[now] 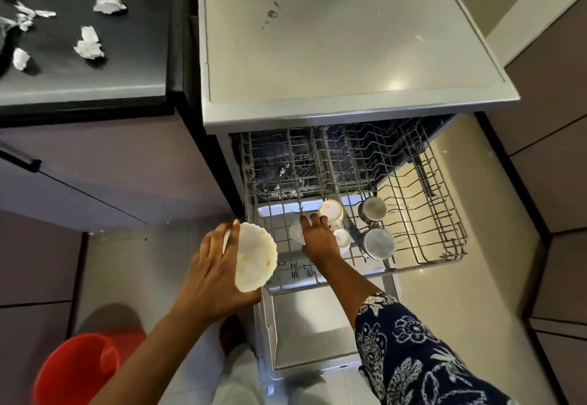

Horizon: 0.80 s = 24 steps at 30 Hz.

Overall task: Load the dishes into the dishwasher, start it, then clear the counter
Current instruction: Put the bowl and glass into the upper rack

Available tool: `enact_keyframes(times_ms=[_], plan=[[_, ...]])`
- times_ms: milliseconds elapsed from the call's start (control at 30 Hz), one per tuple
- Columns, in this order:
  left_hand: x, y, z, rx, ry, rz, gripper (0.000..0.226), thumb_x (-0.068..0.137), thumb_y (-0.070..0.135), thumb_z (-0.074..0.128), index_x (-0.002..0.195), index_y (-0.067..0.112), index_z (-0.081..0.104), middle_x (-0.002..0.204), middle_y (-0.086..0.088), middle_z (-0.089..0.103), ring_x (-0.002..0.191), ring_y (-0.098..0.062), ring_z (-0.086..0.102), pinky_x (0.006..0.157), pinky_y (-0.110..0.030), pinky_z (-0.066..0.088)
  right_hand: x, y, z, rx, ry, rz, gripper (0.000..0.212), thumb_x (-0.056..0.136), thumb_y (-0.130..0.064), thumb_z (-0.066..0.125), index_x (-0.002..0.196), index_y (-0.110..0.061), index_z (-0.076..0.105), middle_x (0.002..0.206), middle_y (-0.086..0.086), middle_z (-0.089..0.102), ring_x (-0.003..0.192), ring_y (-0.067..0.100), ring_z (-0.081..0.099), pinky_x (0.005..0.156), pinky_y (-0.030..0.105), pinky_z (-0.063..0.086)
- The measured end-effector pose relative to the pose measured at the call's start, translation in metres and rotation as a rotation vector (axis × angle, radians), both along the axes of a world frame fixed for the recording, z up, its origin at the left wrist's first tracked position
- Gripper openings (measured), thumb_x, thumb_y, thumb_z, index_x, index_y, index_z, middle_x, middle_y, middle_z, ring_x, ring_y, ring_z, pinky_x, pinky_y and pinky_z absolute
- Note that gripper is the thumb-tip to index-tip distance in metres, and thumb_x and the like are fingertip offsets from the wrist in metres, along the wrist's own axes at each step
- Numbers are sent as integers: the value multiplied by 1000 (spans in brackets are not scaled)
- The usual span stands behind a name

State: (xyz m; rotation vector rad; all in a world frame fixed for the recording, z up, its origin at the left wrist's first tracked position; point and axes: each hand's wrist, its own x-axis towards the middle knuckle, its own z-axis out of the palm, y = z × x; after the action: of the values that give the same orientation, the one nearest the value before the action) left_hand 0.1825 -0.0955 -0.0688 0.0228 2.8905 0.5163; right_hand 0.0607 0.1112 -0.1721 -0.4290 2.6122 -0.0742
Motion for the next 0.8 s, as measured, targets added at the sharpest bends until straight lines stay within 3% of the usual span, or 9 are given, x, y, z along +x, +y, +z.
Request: enact_keyframes(times_ms=[133,333,533,633,800], plan=[[0,-2,-4,-19,-1,-54,118,56,75,54,147,7,24,142,-16,34,124,-39,41,95,-52,47,-4,-3,-6,15,51,113,66,81,-1,58,139,-10,29,141,18,34,132,36,29,100,46,42],[-1,-7,-7,-8,-8,-45,118,56,74,54,147,7,23,143,-17,35,126,-40,40,96,-53,44,-8,-5,-10,-19,10,104,68,82,1,57,141,-11,27,144,18,29,132,36,29,102,45,42],[0,-11,-6,-17,-5,-52,116,57,76,51,146,6,25,142,-17,36,125,-41,42,94,-54,45,2,-4,-12,-99,61,68,73,86,-2,53,148,-11,16,155,13,14,143,32,13,117,42,19],[-1,-13,-5,-28,-6,-63,116,57,75,51,146,5,27,141,-18,37,124,-41,42,93,-54,45,-1,-2,-14,-152,52,52,72,86,2,50,149,-9,15,156,12,13,144,31,10,118,41,16],[-5,-15,-8,-18,-14,-86,117,57,75,52,147,7,24,143,-18,35,127,-41,40,97,-54,44,-4,6,-11,-146,51,4,87,83,-14,66,150,-11,9,156,12,12,145,30,8,118,38,11]])
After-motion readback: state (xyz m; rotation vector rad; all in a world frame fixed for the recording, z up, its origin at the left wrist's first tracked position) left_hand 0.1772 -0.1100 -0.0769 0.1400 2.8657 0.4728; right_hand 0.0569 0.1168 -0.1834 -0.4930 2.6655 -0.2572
